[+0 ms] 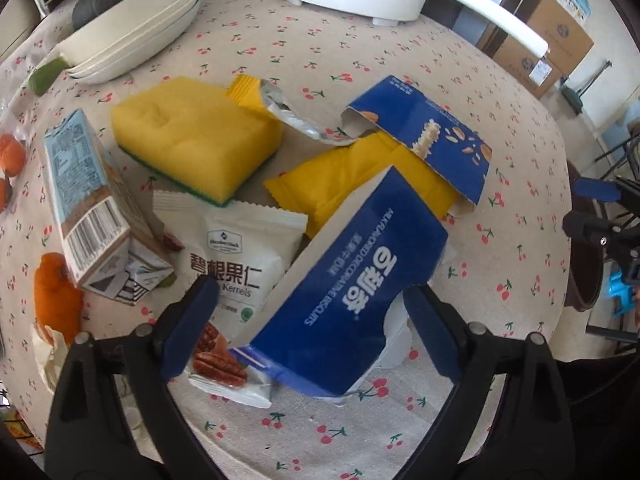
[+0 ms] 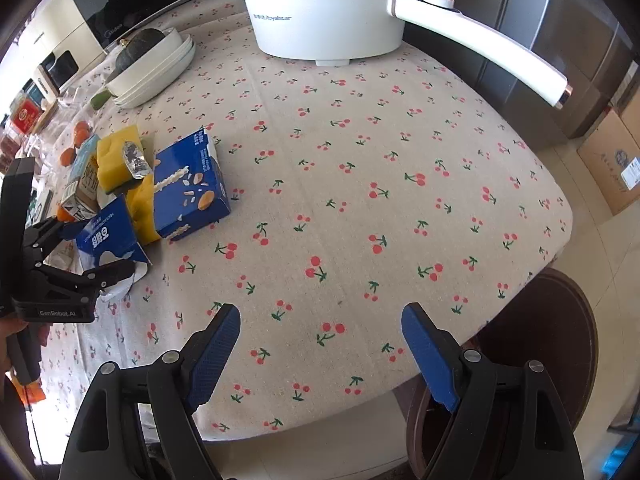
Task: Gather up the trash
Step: 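Grasp the blue tissue box with the left tool, then grasp the yellow snack wrapper with the right tool while the left tool holds the blue box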
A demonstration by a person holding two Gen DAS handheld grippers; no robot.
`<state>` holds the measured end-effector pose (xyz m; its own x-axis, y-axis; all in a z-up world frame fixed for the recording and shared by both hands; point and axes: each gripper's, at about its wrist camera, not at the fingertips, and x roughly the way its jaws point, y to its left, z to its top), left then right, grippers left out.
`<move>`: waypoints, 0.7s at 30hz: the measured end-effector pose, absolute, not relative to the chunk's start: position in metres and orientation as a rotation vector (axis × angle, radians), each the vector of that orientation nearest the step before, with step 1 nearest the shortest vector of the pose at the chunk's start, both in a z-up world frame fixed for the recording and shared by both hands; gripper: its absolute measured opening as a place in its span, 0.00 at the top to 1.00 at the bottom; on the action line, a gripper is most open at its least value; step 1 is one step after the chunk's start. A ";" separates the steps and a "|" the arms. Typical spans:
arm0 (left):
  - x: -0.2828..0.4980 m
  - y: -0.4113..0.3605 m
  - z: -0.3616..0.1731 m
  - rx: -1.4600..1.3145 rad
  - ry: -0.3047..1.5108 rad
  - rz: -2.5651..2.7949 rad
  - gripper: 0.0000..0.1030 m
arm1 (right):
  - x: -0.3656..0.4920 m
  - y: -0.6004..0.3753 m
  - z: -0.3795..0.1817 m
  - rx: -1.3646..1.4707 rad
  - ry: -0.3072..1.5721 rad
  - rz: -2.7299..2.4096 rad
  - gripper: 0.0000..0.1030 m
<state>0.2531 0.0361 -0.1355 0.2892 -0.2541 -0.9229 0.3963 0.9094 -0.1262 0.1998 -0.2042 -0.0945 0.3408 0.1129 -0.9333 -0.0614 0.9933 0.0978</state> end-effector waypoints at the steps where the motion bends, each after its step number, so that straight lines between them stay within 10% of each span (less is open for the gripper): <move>1: 0.250 0.040 -0.134 0.115 1.191 -0.440 0.24 | 0.202 -0.201 -0.094 0.041 1.214 0.118 0.18; 4: 0.237 0.048 -0.126 0.078 1.163 -0.439 0.42 | 0.207 -0.190 -0.096 0.036 1.210 0.131 0.18; 21: 0.165 0.126 -0.050 -0.244 1.047 -0.182 0.43 | 0.222 -0.120 -0.087 -0.042 1.121 0.274 0.18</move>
<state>0.1652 0.1259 -0.0495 0.4889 -0.2635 -0.8316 0.0319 0.9580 -0.2848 0.2217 -0.1198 -0.0869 0.4051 0.1959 -0.8930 -0.2383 0.9656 0.1037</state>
